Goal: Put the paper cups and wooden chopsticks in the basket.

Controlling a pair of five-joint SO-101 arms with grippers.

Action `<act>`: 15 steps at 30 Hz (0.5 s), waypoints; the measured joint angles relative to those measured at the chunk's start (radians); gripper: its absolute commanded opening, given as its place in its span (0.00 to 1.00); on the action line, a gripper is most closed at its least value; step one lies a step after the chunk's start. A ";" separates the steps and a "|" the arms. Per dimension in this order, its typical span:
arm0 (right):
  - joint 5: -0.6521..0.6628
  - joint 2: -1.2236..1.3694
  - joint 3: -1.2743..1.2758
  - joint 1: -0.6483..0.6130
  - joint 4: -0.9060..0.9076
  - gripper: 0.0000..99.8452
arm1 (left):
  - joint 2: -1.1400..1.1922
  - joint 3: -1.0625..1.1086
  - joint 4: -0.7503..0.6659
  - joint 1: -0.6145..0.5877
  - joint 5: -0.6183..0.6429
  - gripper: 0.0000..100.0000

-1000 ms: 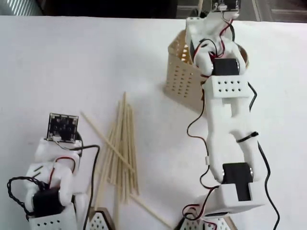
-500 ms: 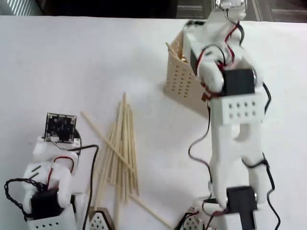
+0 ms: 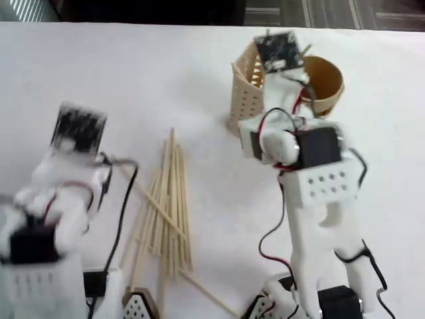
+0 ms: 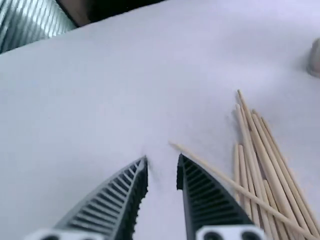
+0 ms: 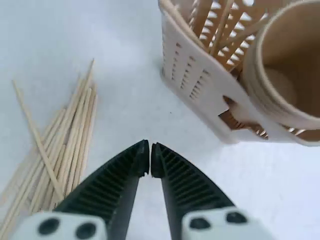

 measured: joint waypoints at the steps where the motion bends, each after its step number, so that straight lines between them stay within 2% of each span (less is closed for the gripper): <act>1: 0.000 0.002 0.064 0.000 -0.043 0.02 | 0.078 -0.046 0.020 0.029 0.000 0.12; 4: 0.000 0.002 0.267 -0.002 -0.198 0.02 | 0.279 -0.141 0.060 0.110 0.000 0.12; 7: -0.002 0.002 0.450 0.000 -0.365 0.02 | 0.473 -0.193 0.064 0.170 0.000 0.18; 10: -0.043 0.002 0.580 0.014 -0.514 0.02 | 0.666 -0.232 0.064 0.192 0.002 0.23; 15: -0.080 0.002 0.674 0.064 -0.669 0.02 | 0.954 -0.316 0.023 0.195 0.046 0.23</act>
